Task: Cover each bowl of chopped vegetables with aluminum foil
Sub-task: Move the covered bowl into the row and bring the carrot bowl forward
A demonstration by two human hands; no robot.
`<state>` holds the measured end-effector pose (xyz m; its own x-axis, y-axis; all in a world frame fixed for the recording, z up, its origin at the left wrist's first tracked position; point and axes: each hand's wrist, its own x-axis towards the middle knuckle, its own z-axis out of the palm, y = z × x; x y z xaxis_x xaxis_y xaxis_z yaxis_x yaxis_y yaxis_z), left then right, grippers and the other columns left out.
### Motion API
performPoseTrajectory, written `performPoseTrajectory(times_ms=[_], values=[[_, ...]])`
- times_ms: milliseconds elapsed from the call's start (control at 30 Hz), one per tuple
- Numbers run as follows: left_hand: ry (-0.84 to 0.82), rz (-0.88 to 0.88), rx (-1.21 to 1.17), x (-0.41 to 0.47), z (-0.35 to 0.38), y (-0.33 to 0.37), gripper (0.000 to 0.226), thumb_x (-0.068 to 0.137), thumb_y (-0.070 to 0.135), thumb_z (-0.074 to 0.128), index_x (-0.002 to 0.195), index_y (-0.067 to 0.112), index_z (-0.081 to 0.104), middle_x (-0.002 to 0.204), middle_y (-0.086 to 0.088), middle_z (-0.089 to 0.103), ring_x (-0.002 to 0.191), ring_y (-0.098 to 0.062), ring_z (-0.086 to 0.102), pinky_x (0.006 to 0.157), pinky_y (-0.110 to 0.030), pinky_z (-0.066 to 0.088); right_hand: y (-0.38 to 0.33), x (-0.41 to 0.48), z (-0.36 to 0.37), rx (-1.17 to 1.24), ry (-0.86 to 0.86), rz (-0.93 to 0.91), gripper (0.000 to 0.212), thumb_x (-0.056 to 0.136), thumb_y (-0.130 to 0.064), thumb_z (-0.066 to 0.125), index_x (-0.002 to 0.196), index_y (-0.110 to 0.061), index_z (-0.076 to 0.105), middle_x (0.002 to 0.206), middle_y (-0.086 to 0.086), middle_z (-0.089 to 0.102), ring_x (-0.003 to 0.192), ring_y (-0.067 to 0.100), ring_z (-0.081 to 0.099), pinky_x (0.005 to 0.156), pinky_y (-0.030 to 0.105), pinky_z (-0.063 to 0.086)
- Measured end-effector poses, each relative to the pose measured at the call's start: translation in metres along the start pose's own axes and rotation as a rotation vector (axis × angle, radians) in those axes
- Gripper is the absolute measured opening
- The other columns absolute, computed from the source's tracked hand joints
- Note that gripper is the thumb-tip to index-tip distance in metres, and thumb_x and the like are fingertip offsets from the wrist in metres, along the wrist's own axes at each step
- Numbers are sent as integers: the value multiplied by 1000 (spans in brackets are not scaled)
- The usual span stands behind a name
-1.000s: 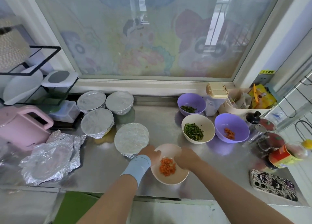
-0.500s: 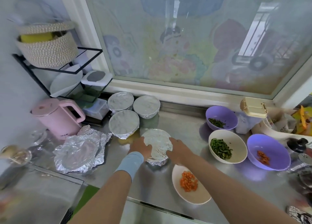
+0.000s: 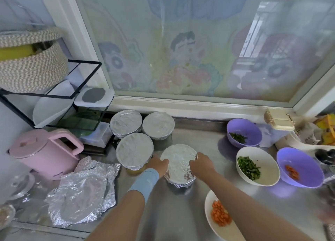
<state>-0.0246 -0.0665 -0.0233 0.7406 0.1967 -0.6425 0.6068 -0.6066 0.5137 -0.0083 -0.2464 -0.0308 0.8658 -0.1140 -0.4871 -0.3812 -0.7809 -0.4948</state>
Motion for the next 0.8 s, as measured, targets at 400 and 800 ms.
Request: performPoseTrajectory(times_ms=[400, 800], values=[[20, 53, -272, 67, 11, 100, 37, 93, 31, 48, 119, 6, 54, 116, -13, 57, 101, -29, 54, 89, -36, 45, 3, 87, -64, 298, 96, 30, 21, 85, -12, 47, 104, -13, 55, 97, 6, 63, 71, 16, 55, 53, 23, 37], [86, -60, -450, 106, 35, 112, 10, 93, 16, 49, 91, 7, 53, 83, -10, 59, 80, -31, 59, 82, -47, 58, 21, 131, -59, 479, 120, 174, 62, 83, -11, 45, 144, -19, 39, 129, 7, 60, 110, 28, 60, 94, 36, 49]])
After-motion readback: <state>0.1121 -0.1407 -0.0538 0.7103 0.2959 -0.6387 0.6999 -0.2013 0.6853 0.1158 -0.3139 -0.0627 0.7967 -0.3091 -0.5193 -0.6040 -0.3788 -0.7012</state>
